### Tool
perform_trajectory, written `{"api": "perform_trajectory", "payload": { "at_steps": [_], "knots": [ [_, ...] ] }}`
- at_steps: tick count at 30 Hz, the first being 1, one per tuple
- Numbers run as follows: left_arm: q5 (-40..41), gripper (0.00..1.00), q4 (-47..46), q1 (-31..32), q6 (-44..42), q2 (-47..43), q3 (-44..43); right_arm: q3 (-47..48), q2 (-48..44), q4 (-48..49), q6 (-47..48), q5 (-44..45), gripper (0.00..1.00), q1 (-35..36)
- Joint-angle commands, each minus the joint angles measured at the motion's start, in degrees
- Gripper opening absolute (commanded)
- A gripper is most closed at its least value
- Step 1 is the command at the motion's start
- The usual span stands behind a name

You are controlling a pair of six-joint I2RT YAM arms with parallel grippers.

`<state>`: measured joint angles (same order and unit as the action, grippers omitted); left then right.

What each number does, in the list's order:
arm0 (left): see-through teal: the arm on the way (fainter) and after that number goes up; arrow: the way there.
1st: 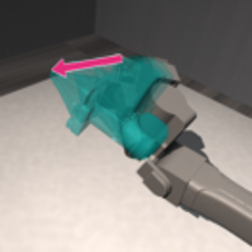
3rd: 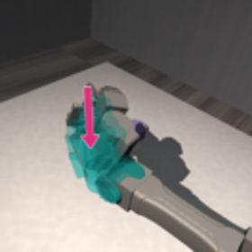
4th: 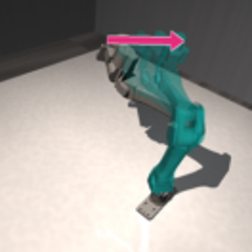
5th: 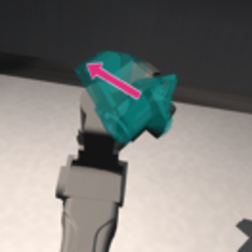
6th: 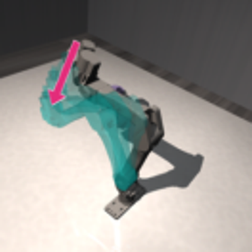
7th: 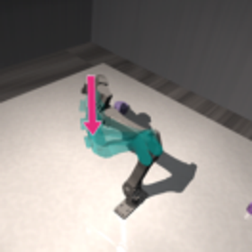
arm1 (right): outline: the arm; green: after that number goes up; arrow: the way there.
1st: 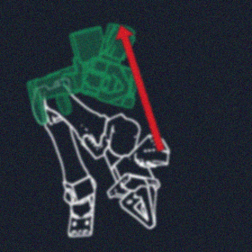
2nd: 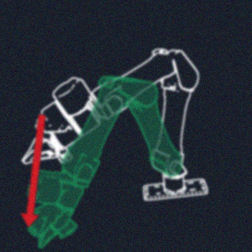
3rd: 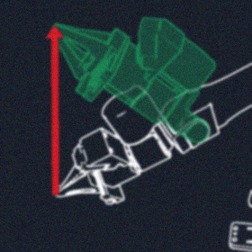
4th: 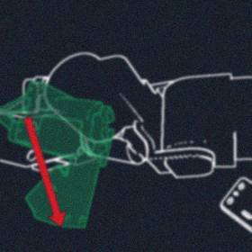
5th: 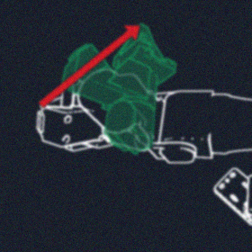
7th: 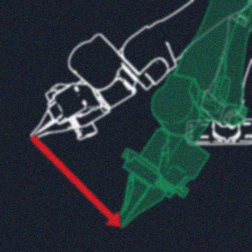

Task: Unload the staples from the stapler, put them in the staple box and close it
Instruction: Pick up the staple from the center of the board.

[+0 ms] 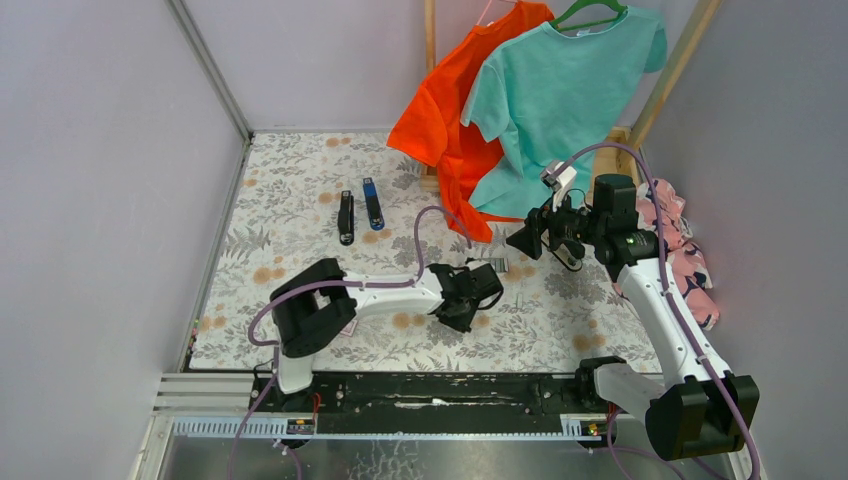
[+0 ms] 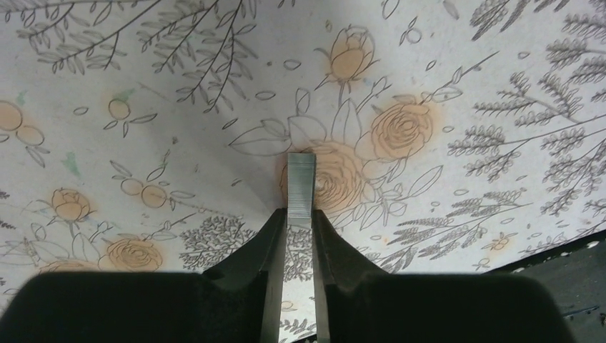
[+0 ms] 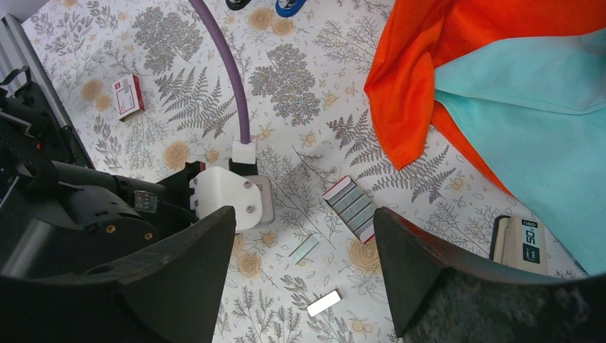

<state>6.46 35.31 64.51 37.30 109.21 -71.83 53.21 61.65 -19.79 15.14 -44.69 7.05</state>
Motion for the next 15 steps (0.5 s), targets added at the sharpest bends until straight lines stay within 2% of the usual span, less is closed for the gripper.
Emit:
{"api": "perform_trajectory", "payload": {
  "at_steps": [1, 6, 15],
  "knots": [
    [-0.3, 0.2, -3.8, -0.2, -1.7, -4.4, 3.1, -0.1, -0.3, 2.8, -1.2, -2.5, 0.79, -0.5],
    [-4.4, 0.2, -12.1, -2.0, -2.6, -11.9, 7.9, -0.8, 0.2, 4.3, -3.4, -5.9, 0.79, -0.7],
    [-15.5, 0.21, -33.5, -7.6, -2.0, -28.3, 16.8, -1.5, 0.3, 11.0, -9.8, -19.5, 0.78, -0.9]
  ]
}}
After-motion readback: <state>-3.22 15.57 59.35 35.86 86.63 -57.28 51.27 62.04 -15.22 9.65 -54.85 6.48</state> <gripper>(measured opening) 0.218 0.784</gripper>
